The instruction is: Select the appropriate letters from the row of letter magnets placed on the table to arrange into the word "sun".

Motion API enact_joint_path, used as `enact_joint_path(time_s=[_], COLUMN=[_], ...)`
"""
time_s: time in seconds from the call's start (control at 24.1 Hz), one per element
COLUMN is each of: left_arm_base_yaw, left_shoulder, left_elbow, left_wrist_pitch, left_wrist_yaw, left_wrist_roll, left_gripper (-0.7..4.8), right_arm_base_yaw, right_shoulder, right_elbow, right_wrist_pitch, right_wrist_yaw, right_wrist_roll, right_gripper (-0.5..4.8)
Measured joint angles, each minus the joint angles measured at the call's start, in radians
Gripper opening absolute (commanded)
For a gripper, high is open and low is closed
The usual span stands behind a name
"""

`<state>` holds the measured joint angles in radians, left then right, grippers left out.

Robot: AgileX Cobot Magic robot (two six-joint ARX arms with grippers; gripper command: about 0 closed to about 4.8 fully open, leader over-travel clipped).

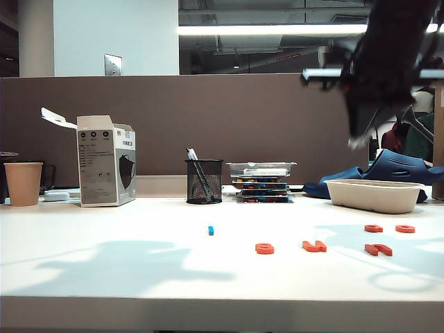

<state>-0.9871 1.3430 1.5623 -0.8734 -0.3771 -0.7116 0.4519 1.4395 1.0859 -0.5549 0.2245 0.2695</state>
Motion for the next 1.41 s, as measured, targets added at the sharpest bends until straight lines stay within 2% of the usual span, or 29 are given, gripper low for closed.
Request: enact_joint_path(time_s=[0.21,0.25,0.46,0.5,0.54,0.58,0.62,0.79,0.87,1.0,1.2,1.29,1.41], left_arm_base_yaw=[0.000,0.000,0.038,0.073,0.109,0.139,0.207,0.413,0.546,0.677,0.886,0.952,0.989], left_shoulder=[0.000,0.000,0.000,0.000,0.000,0.000,0.001,0.000,-0.003,-0.033,-0.155,-0.200,-0.291], left_elbow=[0.000,0.000,0.000,0.000,0.001,0.004,0.025,0.118,0.198,0.220,0.222,0.220,0.178], left_wrist_pitch=[0.028,0.055,0.254,0.344,0.404,0.427,0.432,0.399,0.354,0.325,0.243,0.185,0.170], left_wrist_yaw=[0.000,0.000,0.050,0.071,0.080,0.092,0.132,0.210,0.238,0.246,0.244,0.244,0.243], left_wrist_roll=[0.002,0.031,0.341,0.441,0.497,0.525,0.563,0.600,0.653,0.697,0.739,0.740,0.739], left_gripper=[-0.05,-0.05,-0.05,-0.05,-0.05,-0.05,-0.05,-0.05,-0.05,-0.05,-0.05,-0.05,-0.05], right_arm_base_yaw=[-0.004,-0.016,-0.106,-0.151,-0.196,-0.218,-0.274,-0.408,-0.494,-0.518,-0.525,-0.525,-0.525], right_shoulder=[-0.060,-0.100,-0.221,-0.267,-0.310,-0.329,-0.375,-0.484,-0.563,-0.643,-0.815,-0.881,-0.973], right_elbow=[0.073,0.078,0.077,0.078,0.078,0.078,0.077,0.077,0.047,-0.013,-0.160,-0.216,-0.274], right_wrist_pitch=[-0.035,-0.030,-0.038,-0.045,-0.051,-0.056,-0.069,-0.101,-0.102,-0.105,-0.109,-0.117,-0.121], right_wrist_yaw=[0.081,0.090,0.094,0.094,0.091,0.085,0.061,0.008,-0.055,-0.111,-0.149,-0.159,-0.211], right_wrist_roll=[-0.081,-0.103,-0.138,-0.154,-0.161,-0.163,-0.165,-0.169,-0.189,-0.197,-0.194,-0.192,-0.192], right_gripper=[-0.07,-0.07,-0.07,-0.07,-0.07,-0.07,-0.07,-0.07,-0.07,-0.07,-0.07,-0.07,-0.07])
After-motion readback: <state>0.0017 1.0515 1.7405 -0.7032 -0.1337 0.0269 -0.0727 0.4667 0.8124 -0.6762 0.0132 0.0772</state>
